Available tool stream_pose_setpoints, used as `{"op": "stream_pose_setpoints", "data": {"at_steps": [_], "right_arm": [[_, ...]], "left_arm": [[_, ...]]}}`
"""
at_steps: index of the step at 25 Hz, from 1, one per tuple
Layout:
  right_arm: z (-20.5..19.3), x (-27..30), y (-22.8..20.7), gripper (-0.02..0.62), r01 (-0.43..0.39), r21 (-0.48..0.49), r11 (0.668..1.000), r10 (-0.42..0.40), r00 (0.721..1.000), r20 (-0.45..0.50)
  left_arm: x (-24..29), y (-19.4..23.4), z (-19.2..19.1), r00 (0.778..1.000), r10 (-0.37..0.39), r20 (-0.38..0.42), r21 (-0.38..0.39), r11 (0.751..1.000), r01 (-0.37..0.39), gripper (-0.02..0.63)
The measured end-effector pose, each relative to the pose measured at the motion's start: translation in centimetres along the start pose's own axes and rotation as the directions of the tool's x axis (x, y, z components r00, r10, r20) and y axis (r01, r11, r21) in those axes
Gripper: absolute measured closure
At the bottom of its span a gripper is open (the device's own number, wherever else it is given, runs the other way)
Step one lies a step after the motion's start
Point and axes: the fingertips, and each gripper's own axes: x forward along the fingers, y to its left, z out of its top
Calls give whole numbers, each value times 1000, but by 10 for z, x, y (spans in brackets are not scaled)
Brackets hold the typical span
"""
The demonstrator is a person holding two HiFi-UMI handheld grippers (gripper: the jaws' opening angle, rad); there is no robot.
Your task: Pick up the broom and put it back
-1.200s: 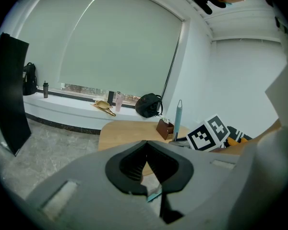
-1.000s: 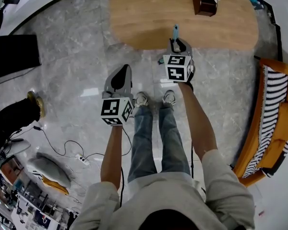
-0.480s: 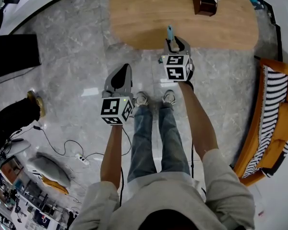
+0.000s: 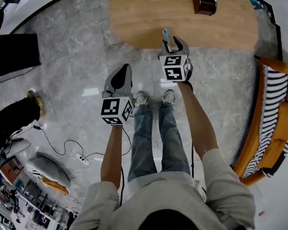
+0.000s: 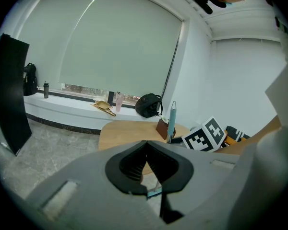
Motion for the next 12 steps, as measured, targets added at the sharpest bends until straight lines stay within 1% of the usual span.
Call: {"op": "stream_pose_setpoints", "data": {"at_steps": [5, 12], "right_arm": [[-2, -2, 4, 402, -9, -3, 1000, 9, 1000, 3], [-6, -7, 10, 401, -14, -17, 1000, 14, 1000, 1]], "left_arm": [[-2, -1, -1, 1000, -2, 3, 0, 1000, 2, 603], [-6, -3, -2, 1000, -6, 4, -1, 1000, 6, 603]]}}
